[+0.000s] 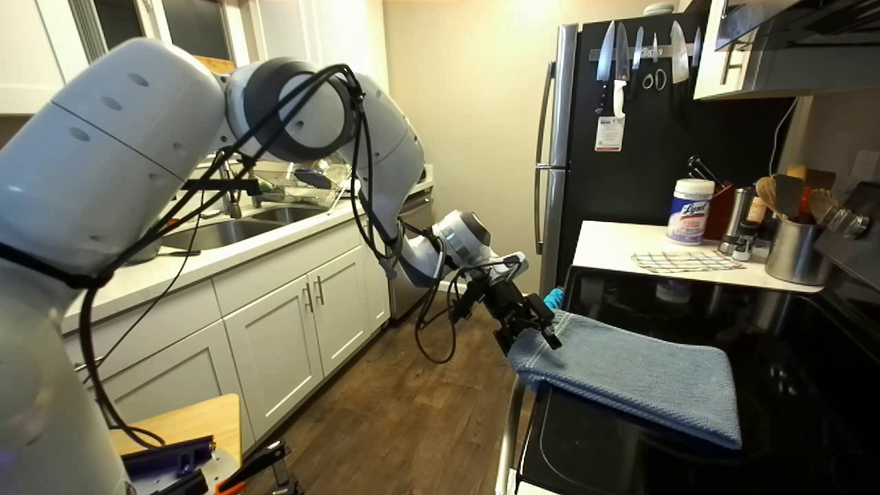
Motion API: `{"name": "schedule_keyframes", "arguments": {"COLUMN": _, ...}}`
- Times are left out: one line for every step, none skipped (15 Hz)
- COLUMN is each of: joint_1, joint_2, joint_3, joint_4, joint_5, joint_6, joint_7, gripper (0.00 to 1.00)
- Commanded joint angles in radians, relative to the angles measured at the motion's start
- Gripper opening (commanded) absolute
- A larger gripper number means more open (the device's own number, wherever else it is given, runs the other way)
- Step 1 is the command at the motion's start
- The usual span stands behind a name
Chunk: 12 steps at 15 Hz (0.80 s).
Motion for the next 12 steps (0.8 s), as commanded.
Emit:
{"name": "schedule_keyframes", "arguments": {"joint_1": 0.006, "joint_2": -0.045, "joint_3": -0.002, "joint_4": -0.039, "joint_5": -0.032, "joint_6": -0.013, "joint_7": -0.003, "gripper": 1.0}}
{"name": "schedule_keyframes", "arguments": {"joint_1": 0.006, "joint_2": -0.048, "joint_3": -0.002, "joint_4": -0.039, "joint_5": -0.038, "joint_6": -0.016, "joint_7": -0.002, "gripper": 1.0}}
{"name": "schedule_keyframes", "arguments": {"joint_1": 0.007, "joint_2": -0.05, "joint_3": -0.002, "joint_4": -0.039, "joint_5": -0.043, "joint_6": -0.019, "joint_7": -0.002, "gripper": 1.0}}
{"name": "schedule_keyframes", "arguments": {"joint_1": 0.007, "joint_2": -0.053, "joint_3": -0.001, "joint_4": -0.04, "joint_5": -0.05, "joint_6": -0.02, "joint_7": -0.001, "gripper": 1.0}}
{"name": "schedule_keyframes", "arguments": {"joint_1": 0.007, "joint_2": -0.055, "joint_3": 0.0, "joint_4": -0.042, "joint_5": -0.057, "joint_6": -0.023, "joint_7": 0.0, "gripper": 1.0}}
{"name": "schedule_keyframes", "arguments": {"joint_1": 0.006, "joint_2": -0.058, "joint_3": 0.0, "joint_4": -0.043, "joint_5": -0.062, "joint_6": -0.024, "joint_7": 0.002, "gripper": 1.0}}
{"name": "schedule_keyframes", "arguments": {"joint_1": 0.006, "joint_2": -0.06, "joint_3": 0.001, "joint_4": -0.044, "joint_5": -0.065, "joint_6": -0.028, "joint_7": 0.003, "gripper": 1.0}}
{"name": "schedule_keyframes", "arguments": {"joint_1": 0.006, "joint_2": -0.064, "joint_3": 0.0, "joint_4": -0.047, "joint_5": -0.068, "joint_6": -0.031, "joint_7": 0.004, "gripper": 1.0}}
{"name": "schedule_keyframes", "arguments": {"joint_1": 0.006, "joint_2": -0.071, "joint_3": -0.001, "joint_4": -0.053, "joint_5": -0.073, "joint_6": -0.033, "joint_7": 0.006, "gripper": 1.0}}
{"name": "schedule_keyframes", "arguments": {"joint_1": 0.006, "joint_2": -0.075, "joint_3": -0.003, "joint_4": -0.056, "joint_5": -0.079, "joint_6": -0.039, "joint_7": 0.007, "gripper": 1.0}}
{"name": "schedule_keyframes", "arguments": {"joint_1": 0.006, "joint_2": -0.084, "joint_3": -0.006, "joint_4": -0.062, "joint_5": -0.089, "joint_6": -0.048, "joint_7": 0.01, "gripper": 1.0}}
{"name": "schedule_keyframes", "arguments": {"joint_1": 0.004, "joint_2": -0.095, "joint_3": -0.008, "joint_4": -0.067, "joint_5": -0.101, "joint_6": -0.058, "joint_7": 0.013, "gripper": 1.0}}
